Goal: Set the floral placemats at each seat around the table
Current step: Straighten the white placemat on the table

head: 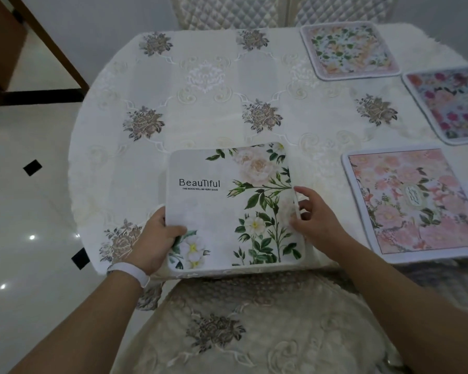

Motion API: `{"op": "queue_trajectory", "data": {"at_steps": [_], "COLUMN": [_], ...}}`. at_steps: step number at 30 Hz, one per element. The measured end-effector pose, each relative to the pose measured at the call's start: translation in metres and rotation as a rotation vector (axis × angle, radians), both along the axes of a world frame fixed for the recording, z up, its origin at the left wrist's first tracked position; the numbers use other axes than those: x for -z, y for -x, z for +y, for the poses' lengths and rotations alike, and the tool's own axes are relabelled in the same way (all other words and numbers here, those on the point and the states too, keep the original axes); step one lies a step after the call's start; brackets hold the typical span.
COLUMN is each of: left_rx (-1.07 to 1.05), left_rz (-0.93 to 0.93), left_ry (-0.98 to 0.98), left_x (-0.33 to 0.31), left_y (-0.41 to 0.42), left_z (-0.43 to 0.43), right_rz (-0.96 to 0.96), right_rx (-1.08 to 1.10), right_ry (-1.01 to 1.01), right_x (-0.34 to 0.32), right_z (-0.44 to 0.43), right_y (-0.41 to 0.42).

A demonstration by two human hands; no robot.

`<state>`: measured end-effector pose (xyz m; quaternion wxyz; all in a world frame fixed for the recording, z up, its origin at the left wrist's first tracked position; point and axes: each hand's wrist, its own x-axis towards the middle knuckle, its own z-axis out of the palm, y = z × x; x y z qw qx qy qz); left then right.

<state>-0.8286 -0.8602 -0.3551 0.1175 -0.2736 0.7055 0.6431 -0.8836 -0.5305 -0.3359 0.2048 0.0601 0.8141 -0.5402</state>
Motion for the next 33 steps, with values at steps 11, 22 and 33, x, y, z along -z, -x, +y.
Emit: {"op": "queue_trajectory", "data": {"at_steps": [11,22,33], "left_rx": [0.014,0.668,0.717], "left_rz": [-0.055,0.172,0.294], "left_ry": [0.134,0.734,0.911], "left_x": [0.011,0.031,0.049], "left_y": [-0.013,-0.074,-0.074], "left_z": [0.004,-0.030,-0.038], "right_rz": [-0.036,0.211,0.212], "right_rx": [-0.061,-0.578,-0.641], "right_ry": [-0.270,-0.780,-0.780], "right_x": [0.035,0.042,0.043], "right_z": [0.000,0.032,0.032], "right_y": [-0.001,-0.038,-0.051]}}
